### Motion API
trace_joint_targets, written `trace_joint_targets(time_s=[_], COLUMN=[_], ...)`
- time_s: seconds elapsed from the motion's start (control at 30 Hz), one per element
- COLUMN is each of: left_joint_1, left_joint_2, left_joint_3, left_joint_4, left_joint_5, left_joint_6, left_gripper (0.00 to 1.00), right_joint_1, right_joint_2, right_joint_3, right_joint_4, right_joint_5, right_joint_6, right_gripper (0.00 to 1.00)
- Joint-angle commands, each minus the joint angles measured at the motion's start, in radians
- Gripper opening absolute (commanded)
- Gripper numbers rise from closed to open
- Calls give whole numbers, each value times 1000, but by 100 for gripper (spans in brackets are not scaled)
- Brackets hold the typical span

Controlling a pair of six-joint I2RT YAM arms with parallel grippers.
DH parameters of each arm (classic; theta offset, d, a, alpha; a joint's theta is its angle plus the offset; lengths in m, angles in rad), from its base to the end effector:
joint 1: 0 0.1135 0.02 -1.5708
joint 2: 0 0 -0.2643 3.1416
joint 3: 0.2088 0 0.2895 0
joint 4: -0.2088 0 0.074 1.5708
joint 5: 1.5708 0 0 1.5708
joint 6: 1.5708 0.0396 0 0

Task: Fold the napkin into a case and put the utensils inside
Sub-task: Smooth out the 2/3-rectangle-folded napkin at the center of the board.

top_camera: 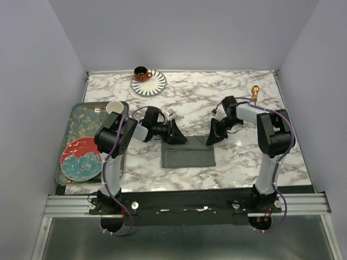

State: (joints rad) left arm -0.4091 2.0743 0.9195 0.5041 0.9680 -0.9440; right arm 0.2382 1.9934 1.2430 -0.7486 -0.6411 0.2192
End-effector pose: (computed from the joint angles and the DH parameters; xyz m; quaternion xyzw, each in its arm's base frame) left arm 0.3481 -0.1865 0.0518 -0.0103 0.8195 -0.5712 0.0454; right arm 0.3676 0.1136 0.0998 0.0203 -0.9483 -0.3144 0.0382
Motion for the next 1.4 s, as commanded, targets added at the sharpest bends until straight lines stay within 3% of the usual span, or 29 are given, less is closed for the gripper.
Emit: trace_joint_targets(time_s=[0.0,0.2,0.3,0.47,0.57,0.7,0.73,1.1,1.37], left_joint_1=[38,101,121,119,87,4,-5,-186,-192], left_joint_2=[-5,-140,-117,-82,-118,-164,-168,27,144], left_joint_3=[-45,-47,-47,-28,22,91,105,274,278], left_joint_4=[-9,-168,-258,-259,-242,-236,-216,-93,-185], left_joint_5=[43,43,14,11,17,-75,-90,-126,-195], left_joint_6=[11,118,206,235,226,218,193,33,40], left_gripper=[47,47,47,45,38,16,15,13,8], right_joint_1=[6,6,6,6,6,4,6,6,4], right_joint_2=[38,35,38,41,35,33,31,30,-11], right_joint_3=[-43,-30,-28,-27,-30,-24,-24,-27,-37], right_joint_4=[17,14,12,14,15,15,15,14,25], right_joint_5=[178,182,176,175,166,170,172,164,66], right_joint_6=[-34,-38,-40,-44,-44,-41,-40,-40,-90], right_gripper=[13,13,13,13,12,11,11,10,13])
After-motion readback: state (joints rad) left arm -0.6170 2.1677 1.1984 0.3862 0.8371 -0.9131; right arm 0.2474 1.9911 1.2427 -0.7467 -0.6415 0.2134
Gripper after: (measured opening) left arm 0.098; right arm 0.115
